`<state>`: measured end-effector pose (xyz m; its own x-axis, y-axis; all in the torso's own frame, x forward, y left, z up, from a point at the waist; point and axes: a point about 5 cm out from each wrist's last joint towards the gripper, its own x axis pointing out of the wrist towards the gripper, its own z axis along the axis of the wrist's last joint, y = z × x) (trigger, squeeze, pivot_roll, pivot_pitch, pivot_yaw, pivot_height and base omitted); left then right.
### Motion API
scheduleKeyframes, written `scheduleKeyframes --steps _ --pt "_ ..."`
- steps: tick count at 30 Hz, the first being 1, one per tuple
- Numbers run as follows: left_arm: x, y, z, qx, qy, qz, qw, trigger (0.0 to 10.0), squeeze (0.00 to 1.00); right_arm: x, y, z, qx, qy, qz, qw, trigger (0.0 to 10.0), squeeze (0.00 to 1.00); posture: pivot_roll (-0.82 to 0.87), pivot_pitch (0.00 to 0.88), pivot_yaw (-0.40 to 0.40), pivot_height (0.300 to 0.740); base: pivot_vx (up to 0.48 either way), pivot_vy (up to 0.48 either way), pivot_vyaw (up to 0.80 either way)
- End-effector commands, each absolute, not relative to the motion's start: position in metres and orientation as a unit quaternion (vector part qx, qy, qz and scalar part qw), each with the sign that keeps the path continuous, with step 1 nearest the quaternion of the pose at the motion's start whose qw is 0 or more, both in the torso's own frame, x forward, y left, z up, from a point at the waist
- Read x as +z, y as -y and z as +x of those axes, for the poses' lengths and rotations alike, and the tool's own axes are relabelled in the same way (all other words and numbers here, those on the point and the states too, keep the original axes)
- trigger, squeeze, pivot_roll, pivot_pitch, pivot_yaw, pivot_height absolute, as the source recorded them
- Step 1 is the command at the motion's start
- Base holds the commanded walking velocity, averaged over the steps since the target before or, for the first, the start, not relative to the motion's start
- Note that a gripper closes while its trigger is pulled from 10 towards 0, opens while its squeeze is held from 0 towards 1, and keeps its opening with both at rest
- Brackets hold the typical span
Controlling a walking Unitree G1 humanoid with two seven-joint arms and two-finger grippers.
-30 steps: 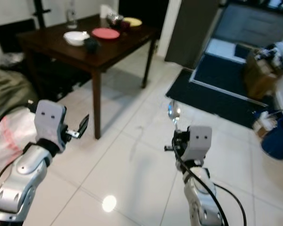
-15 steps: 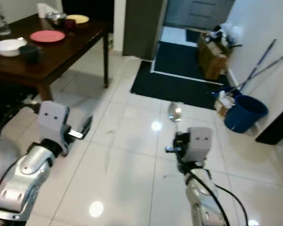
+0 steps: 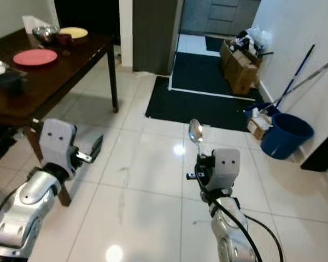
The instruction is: Setting the table
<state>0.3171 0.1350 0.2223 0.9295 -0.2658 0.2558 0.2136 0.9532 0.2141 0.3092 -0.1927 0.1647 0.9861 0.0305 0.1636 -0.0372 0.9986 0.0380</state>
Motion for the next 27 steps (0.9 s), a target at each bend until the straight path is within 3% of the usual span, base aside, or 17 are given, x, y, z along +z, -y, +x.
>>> scheduleKeyframes --steps 1,27 --pt "0.218 -0.14 0.317 -0.118 0.136 0.095 0.979 10.0 0.0 0.165 0.191 0.308 0.019 0.086 0.02 0.996 10.0 0.0 0.04 0.088 0.01 0.74 0.48 0.0 0.0" --pt "0.219 -0.128 0.32 -0.143 0.144 0.099 0.974 10.0 0.0 0.163 0.191 0.312 0.01 0.088 0.026 0.996 10.0 0.0 0.03 0.072 0.043 0.74 0.48 0.0 0.0"
